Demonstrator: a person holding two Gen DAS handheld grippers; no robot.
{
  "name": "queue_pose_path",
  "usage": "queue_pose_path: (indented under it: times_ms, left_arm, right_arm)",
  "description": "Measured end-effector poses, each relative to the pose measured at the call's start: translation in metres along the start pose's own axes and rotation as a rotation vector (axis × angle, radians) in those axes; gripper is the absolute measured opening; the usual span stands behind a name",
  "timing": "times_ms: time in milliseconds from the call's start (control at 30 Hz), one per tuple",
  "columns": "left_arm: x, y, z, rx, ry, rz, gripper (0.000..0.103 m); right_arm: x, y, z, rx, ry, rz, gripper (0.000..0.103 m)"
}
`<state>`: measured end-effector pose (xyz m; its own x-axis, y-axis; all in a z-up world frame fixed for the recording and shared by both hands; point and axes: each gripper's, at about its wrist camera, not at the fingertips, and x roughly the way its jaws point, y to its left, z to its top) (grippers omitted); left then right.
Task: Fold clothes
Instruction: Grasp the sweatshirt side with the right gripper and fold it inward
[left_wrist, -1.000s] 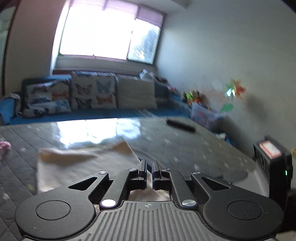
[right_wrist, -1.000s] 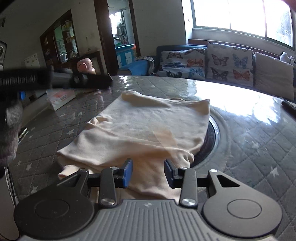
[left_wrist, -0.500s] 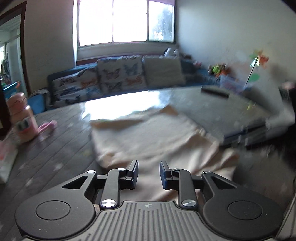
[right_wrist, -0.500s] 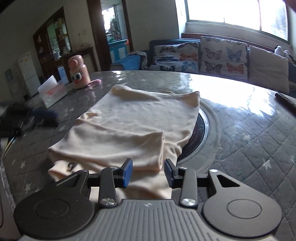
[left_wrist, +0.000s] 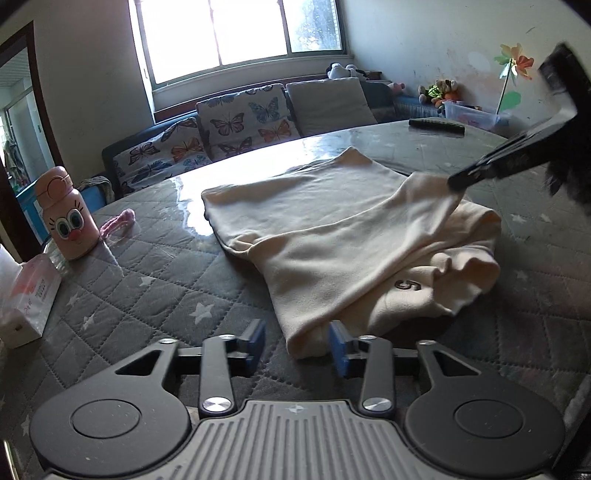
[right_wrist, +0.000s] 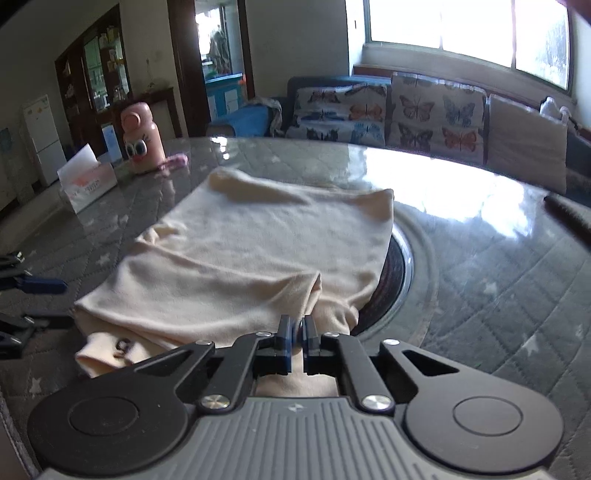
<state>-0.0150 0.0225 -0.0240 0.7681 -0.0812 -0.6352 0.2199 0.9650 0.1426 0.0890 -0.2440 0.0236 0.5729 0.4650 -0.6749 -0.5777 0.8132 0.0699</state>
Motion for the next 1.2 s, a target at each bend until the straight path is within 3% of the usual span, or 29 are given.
queue_pose_path:
  times_ms: [33, 100, 200, 300, 533, 667, 1000, 1200]
  left_arm:
    - [0.002, 0.001, 0.0, -0.002, 0.0, 0.003, 0.028]
    - [0.004, 0.002, -0.001, 0.001, 0.0, 0.008, 0.011]
    - [0.006, 0.003, -0.004, 0.01, 0.004, 0.011, 0.003]
    - [0.006, 0.006, -0.005, 0.011, 0.015, 0.025, 0.003]
    - [-0.01, 0.023, 0.007, -0.02, -0.004, 0.024, 0.006]
    - [-0.008, 0.023, 0.027, -0.04, -0.036, 0.028, 0.006]
    - [0.05, 0.005, 0.072, -0.055, -0.04, -0.058, 0.007]
    - [0.086, 0.007, 0.07, -0.058, 0.02, -0.048, 0.007]
  right_arm:
    - [-0.003, 0.001, 0.001, -0.003, -0.008, -0.002, 0.004]
    - [-0.012, 0.003, 0.002, -0.008, -0.024, -0.008, 0.004]
    - [-0.015, 0.004, -0.004, -0.011, -0.012, -0.018, 0.004]
    - [-0.006, -0.001, -0.013, 0.004, 0.02, -0.027, 0.007]
    - [-0.014, -0.01, -0.006, -0.002, -0.011, -0.026, 0.013]
    - [-0.004, -0.009, 0.005, -0.008, -0.024, -0.005, 0.024]
    - [0.035, 0.009, 0.015, -0.062, -0.012, 0.063, 0.024]
    - [0.049, -0.001, 0.01, -0.042, 0.025, 0.067, 0.024]
